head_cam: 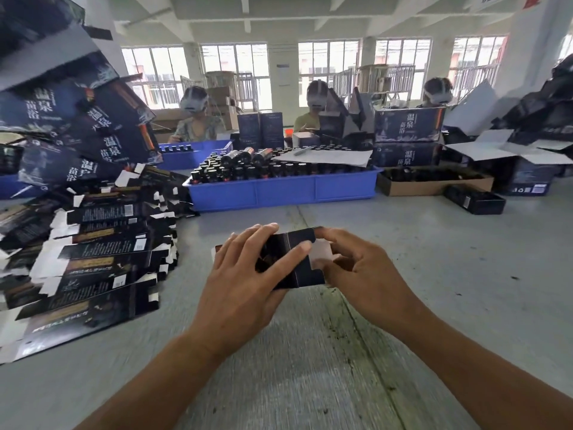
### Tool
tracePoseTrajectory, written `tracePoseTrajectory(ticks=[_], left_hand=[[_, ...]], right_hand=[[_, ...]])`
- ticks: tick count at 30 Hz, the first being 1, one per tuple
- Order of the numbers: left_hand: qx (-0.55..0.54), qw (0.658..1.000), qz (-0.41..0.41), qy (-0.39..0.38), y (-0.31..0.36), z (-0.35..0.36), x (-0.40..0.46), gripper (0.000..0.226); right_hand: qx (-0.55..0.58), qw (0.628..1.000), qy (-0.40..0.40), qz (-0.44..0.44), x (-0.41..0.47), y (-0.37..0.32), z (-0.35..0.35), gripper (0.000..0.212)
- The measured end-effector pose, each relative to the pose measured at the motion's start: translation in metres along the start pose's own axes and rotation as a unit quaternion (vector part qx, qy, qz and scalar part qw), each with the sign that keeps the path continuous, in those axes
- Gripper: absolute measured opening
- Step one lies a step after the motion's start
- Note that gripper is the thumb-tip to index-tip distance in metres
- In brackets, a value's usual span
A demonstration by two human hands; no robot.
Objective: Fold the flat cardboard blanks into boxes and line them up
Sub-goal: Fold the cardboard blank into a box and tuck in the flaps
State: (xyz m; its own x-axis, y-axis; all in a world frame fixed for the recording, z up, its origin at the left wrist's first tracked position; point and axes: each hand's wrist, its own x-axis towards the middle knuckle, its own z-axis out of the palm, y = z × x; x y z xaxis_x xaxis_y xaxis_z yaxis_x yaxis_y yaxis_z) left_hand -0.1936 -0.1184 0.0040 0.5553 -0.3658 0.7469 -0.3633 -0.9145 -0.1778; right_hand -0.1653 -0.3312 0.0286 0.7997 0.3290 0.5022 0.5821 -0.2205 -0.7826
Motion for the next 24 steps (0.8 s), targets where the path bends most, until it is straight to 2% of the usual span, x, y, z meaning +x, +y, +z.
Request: tracePoseTrajectory(ticks=[4,10,13,18,21,24], left_hand=[[-0.016,1.000,-0.005,-0.009,0.0028,-0.0022,0.0007,0.054],[-0.042,0.999,-0.020,-0.002,0.0053,-0.0017,-0.0019,0.061],[-0.040,0.999,-0.009,0.013,0.0046,-0.0012,-0.0028,0.055],[-0.054,0.998,-0.013,0.038,0.0057,-0.0017,-0.0009,0.048],[-0.086,0.995,-0.019,0.046,0.0071,-0.0025,-0.0013,0.056],[-0.067,0.997,-0.014,0.032,0.0071,-0.0039,-0.0009,0.064]], right_hand=[[-0.038,0.999,0.017,-0.015,-0.0024,0.0004,0.0042,0.050],[-0.062,0.997,0.044,-0.016,-0.0046,0.0026,0.0092,0.059],[-0.072,0.996,0.046,-0.022,-0.0057,0.0023,0.0100,0.068],[-0.152,0.984,0.043,-0.084,-0.0067,0.0013,0.0101,0.035],[-0.155,0.983,0.047,-0.088,-0.0067,0.0007,0.0106,0.032],[-0.180,0.978,0.034,-0.098,-0.0065,-0.0035,0.0103,0.033]])
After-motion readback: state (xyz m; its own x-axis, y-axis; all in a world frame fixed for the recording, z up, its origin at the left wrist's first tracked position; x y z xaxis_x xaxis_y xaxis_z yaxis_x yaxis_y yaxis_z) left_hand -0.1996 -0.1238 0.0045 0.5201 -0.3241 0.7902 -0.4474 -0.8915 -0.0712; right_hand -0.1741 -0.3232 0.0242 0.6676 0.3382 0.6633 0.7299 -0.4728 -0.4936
